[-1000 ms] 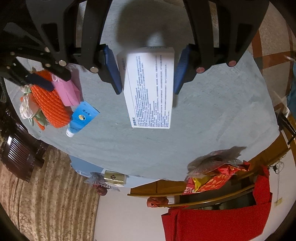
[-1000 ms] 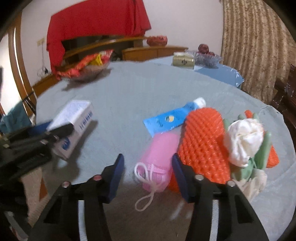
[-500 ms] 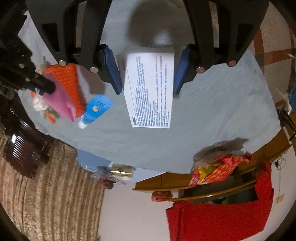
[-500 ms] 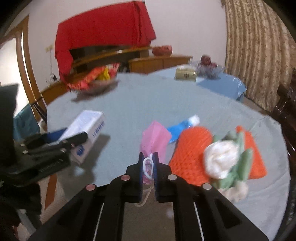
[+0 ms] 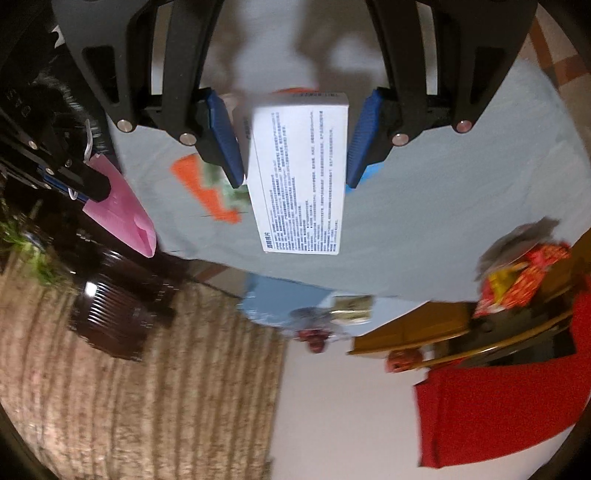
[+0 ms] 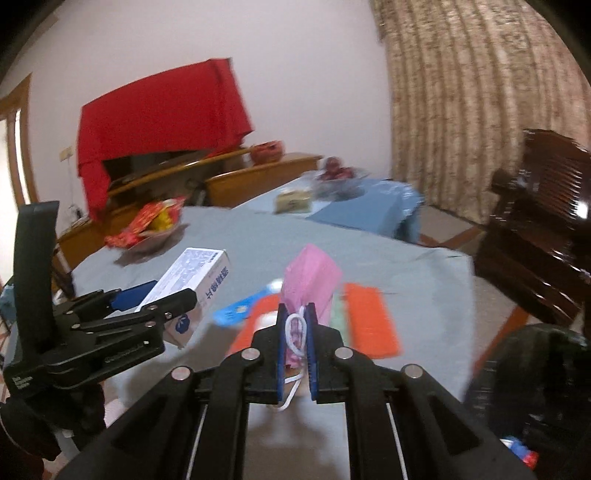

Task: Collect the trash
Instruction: 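Carry the box and mask over the black bin and open both grippers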

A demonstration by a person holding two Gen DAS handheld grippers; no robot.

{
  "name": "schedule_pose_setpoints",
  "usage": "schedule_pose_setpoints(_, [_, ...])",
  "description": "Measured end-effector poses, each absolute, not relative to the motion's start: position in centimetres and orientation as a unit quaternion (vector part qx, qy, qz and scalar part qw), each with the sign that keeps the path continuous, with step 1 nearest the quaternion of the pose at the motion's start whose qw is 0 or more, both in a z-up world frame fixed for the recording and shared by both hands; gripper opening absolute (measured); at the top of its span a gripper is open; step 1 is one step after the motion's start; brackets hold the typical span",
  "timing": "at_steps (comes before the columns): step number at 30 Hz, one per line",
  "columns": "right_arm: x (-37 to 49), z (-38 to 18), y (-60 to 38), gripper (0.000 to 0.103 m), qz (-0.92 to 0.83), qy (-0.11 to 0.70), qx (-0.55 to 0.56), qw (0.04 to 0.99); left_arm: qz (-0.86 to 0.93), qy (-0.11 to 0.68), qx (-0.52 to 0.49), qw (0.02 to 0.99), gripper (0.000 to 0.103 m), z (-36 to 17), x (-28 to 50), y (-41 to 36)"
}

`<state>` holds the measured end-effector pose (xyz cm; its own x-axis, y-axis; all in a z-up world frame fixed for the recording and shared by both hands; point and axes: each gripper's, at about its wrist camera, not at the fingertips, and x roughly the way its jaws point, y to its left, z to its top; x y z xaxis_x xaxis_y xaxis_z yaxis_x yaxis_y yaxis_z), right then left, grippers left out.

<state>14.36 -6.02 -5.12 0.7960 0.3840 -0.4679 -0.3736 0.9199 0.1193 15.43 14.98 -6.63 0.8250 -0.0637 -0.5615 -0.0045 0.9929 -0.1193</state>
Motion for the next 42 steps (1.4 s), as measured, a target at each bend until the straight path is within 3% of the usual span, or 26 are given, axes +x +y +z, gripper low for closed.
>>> schedule_pose_setpoints(12, [12.5, -5.0, -19.0, 0.009, 0.066, 0.246, 0.028, 0.967, -0.144, 0.285, -0.026, 0.947, 0.055, -5.8, 17.2, 0.7])
schedule_pose_setpoints(29, [10.2, -8.9, -32.8, 0.012, -0.074, 0.280, 0.057, 0.956, -0.291, 0.295, 0.020, 0.910, 0.056, -9.1, 18.8, -17.2])
schedule_pose_setpoints(31, [10.2, -9.4, -33.7, 0.034, -0.087, 0.290, 0.058, 0.951, -0.303, 0.304, 0.019, 0.903, 0.065, -9.4, 19.3, -18.4])
schedule_pose_setpoints(32, [10.1, -9.5, -34.0, 0.039, -0.091, 0.289, 0.060, 0.951, -0.308, 0.305, 0.016, 0.901, 0.076, -9.5, 19.4, -18.5])
schedule_pose_setpoints(33, [9.9, -9.6, -34.3, 0.047, -0.095, 0.288, 0.061, 0.951, -0.310, 0.305, 0.011, 0.901, 0.080, -9.6, 19.4, -18.6])
schedule_pose_setpoints(39, [8.5, -9.4, -34.8, 0.091, -0.112, 0.273, 0.064, 0.953, -0.295, 0.297, 0.007, 0.908, 0.087, -9.2, 19.2, -17.0])
schedule_pose_setpoints(40, [8.4, -9.2, -34.7, 0.098, -0.112, 0.270, 0.067, 0.954, -0.289, 0.293, 0.009, 0.911, 0.088, -8.9, 19.0, -16.3])
schedule_pose_setpoints(42, [8.3, -8.9, -34.2, 0.097, -0.104, 0.265, 0.076, 0.956, -0.271, 0.285, 0.014, 0.919, 0.091, -8.6, 18.5, -14.5])
